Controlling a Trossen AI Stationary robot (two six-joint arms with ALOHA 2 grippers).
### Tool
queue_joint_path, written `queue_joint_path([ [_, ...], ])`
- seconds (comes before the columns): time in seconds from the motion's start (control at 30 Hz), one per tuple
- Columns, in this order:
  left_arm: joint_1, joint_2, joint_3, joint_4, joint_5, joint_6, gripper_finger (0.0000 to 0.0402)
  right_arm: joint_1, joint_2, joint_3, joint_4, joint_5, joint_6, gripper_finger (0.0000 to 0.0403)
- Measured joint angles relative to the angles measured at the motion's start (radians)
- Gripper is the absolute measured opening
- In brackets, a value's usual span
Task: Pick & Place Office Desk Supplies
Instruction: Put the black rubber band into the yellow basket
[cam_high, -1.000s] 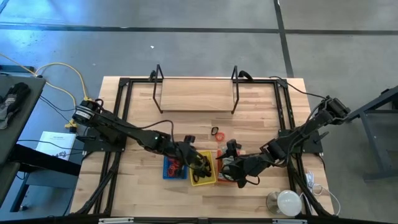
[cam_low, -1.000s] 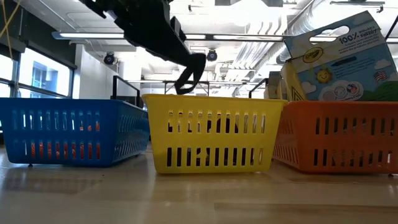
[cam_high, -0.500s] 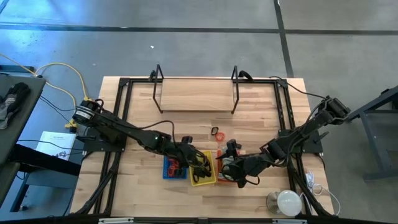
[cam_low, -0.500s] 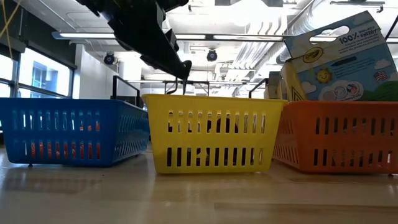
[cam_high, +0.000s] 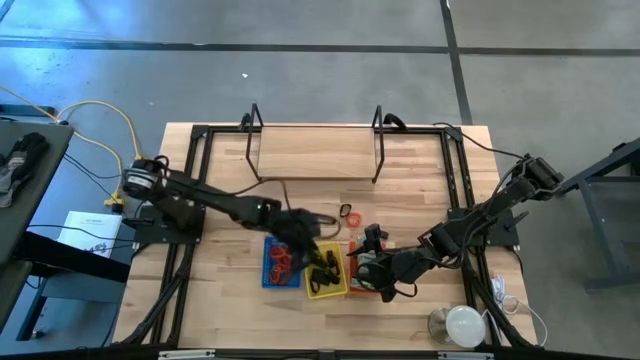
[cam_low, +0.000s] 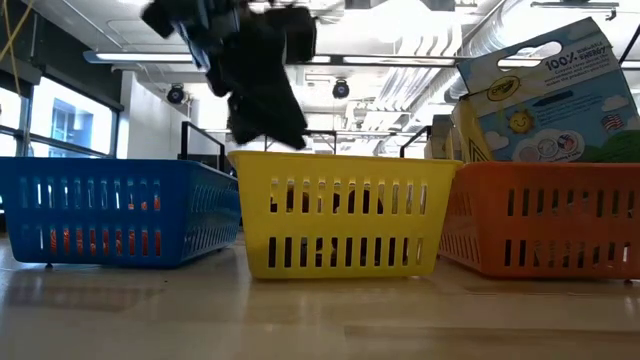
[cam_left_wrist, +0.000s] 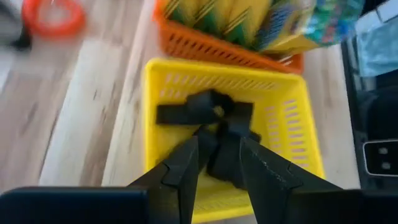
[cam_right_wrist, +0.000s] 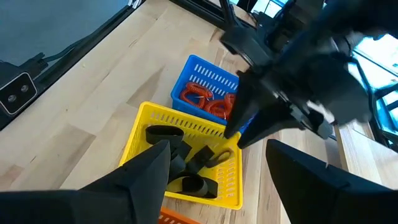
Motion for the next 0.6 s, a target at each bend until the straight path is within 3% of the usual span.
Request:
queue_joint_path([
  [0.17, 0.039, 0.017, -0.001, 0.011, 0.122, -0.021, 0.0115, 0.0, 0.0, 0.0, 0.004, -0.002, 0.003, 0.0254],
  [0.33, 0.046, 0.001, -0.001, 0.134, 0.108, 0.208, 0.0115, 0.0, 0.0, 0.0, 0.006, -0.004, 0.002, 0.0254],
  [0.47, 0.06, 0.007, 0.0, 0.229, -0.067, 0.491, 0.0115, 0.0, 0.0, 0.0, 0.005, -0.004, 0.003, 0.0254],
  [0.53, 0.078, 0.035, 0.003, 0.266, -0.178, 0.553, 0.0115, 0.0, 0.0, 0.0, 0.002, -0.004, 0.004, 0.0254],
  [0.6, 0.108, 0.081, 0.001, 0.286, -0.221, 0.563, 0.0115, 0.0, 0.0, 0.0, -0.003, -0.005, 0.019, 0.0254],
])
